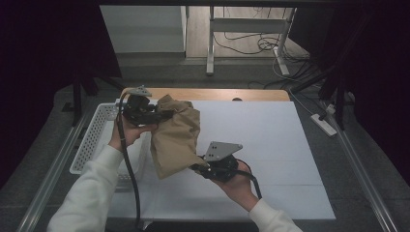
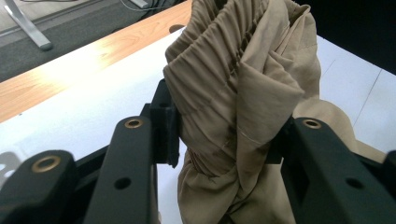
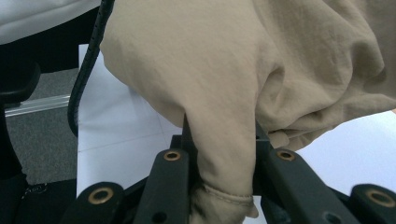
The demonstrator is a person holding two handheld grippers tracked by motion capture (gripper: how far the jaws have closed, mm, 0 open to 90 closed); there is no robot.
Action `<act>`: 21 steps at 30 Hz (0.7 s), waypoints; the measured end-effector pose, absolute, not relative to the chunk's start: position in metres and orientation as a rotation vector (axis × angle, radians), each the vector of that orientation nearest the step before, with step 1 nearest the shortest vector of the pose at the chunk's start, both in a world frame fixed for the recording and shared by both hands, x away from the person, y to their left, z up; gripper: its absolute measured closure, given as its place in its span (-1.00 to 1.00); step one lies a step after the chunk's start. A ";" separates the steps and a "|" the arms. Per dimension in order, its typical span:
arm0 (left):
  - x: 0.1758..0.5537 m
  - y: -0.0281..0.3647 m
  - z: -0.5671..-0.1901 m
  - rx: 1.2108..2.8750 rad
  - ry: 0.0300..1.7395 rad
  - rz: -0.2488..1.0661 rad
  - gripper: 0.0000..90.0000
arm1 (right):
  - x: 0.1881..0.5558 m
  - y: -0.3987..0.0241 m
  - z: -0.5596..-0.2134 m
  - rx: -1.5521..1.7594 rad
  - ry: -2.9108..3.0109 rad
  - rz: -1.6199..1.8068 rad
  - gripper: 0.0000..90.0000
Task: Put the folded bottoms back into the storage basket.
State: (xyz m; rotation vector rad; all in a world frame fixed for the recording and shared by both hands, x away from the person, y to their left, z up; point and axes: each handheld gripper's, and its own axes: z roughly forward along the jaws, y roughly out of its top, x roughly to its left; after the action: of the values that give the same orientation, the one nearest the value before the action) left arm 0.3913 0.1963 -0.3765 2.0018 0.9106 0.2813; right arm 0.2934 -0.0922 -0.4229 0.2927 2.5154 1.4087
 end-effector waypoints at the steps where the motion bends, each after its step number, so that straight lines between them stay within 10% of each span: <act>1: 0.391 0.198 -0.376 2.000 0.913 0.284 0.31 | 0.294 -0.090 -0.423 0.292 2.517 1.412 0.69; 21: 0.381 0.232 -0.364 1.977 0.948 0.338 0.31 | 0.300 -0.052 -0.419 0.250 2.521 1.478 0.69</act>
State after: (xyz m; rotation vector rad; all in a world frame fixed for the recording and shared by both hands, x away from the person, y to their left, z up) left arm 0.3811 0.2324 -0.3644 1.9773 0.9484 0.3381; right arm 0.3001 -0.0516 -0.4190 0.2504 2.5210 1.4778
